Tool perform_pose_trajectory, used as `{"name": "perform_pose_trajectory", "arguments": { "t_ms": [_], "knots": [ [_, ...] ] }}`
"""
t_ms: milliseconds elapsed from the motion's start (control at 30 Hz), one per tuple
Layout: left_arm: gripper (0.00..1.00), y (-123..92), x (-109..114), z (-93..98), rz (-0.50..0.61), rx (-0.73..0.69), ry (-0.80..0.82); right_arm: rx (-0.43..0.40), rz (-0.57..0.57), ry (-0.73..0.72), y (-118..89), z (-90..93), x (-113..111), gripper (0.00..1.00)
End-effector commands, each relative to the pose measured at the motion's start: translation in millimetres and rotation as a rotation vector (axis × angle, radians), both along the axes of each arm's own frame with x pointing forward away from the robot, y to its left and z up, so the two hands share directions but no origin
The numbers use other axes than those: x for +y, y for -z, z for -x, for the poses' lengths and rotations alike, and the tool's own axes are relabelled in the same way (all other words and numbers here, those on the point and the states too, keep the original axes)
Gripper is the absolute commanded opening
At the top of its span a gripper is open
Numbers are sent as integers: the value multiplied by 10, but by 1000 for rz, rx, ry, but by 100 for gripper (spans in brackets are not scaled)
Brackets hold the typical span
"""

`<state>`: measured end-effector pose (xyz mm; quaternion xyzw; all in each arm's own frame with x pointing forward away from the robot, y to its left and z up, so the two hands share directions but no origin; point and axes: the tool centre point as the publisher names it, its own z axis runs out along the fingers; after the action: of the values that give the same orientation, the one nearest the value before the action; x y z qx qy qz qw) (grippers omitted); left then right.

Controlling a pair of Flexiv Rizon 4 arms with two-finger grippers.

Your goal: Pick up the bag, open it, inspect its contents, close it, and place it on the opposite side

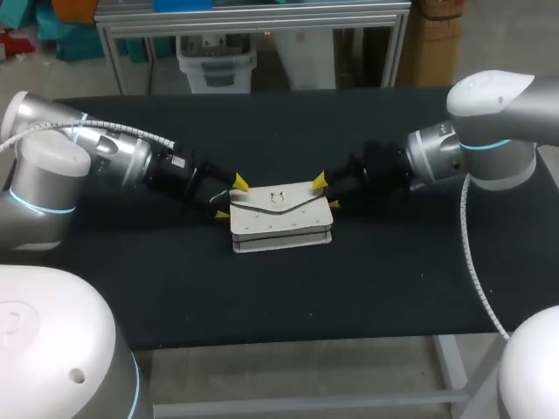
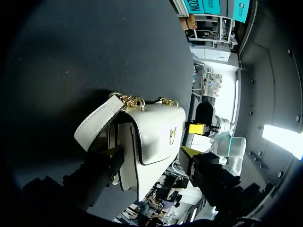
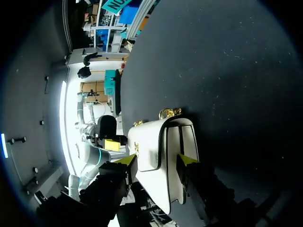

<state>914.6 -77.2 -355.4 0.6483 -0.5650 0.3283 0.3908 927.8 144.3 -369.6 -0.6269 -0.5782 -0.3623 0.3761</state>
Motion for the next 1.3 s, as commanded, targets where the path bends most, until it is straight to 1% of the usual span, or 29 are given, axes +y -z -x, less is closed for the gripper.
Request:
{"name": "perform_pose_trajectory", "arguments": {
  "t_ms": [33, 200, 333, 533, 633, 733, 833, 867, 1000, 1067, 1133, 1200, 1233, 1267, 1300],
  "knots": [
    [100, -46, 53, 82, -10, -10, -21, -7, 7, 14, -47, 63, -27, 100],
    [100, -60, 94, 89, -13, -14, -34, -6, 4, 24, -45, 69, -61, 100],
    [100, -104, 133, 102, -22, -23, -46, -16, 4, 32, -90, 80, -100, 100],
    [100, -235, 158, 146, -99, -40, -59, -40, 43, 4, -197, 80, -166, 100],
    [100, -326, 136, 202, -151, -50, -48, -58, 73, -12, -290, 66, -264, 100],
    [100, -364, 106, 274, -180, -59, -28, -71, 121, -33, -358, 46, -359, 100],
    [89, -332, 67, 346, -211, -56, -11, -80, 173, -40, -398, 18, -503, 100],
    [83, -311, 53, 363, -223, -54, -8, -81, 185, -33, -402, 4, -552, 100],
    [78, -243, 17, 391, -243, -37, -8, -88, 236, -36, -424, -53, -736, 100],
    [77, -213, 7, 406, -252, -34, -10, -105, 254, -57, -450, -71, -827, 100],
    [71, -186, 12, 415, -254, -32, -12, -125, 252, -96, -469, -86, -900, 100],
    [70, -145, 9, 413, -253, -32, -13, -150, 260, -112, -483, -113, -991, 100],
    [65, -118, -1, 406, -247, -31, -11, -149, 258, -113, -487, -128, -1049, 100],
    [64, -99, -16, 400, -237, -39, -2, -149, 258, -113, -487, -128, -1049, 100],
    [61, -79, -33, 397, -237, -43, 2, -149, 258, -113, -487, -128, -1049, 100]
  ]
}}
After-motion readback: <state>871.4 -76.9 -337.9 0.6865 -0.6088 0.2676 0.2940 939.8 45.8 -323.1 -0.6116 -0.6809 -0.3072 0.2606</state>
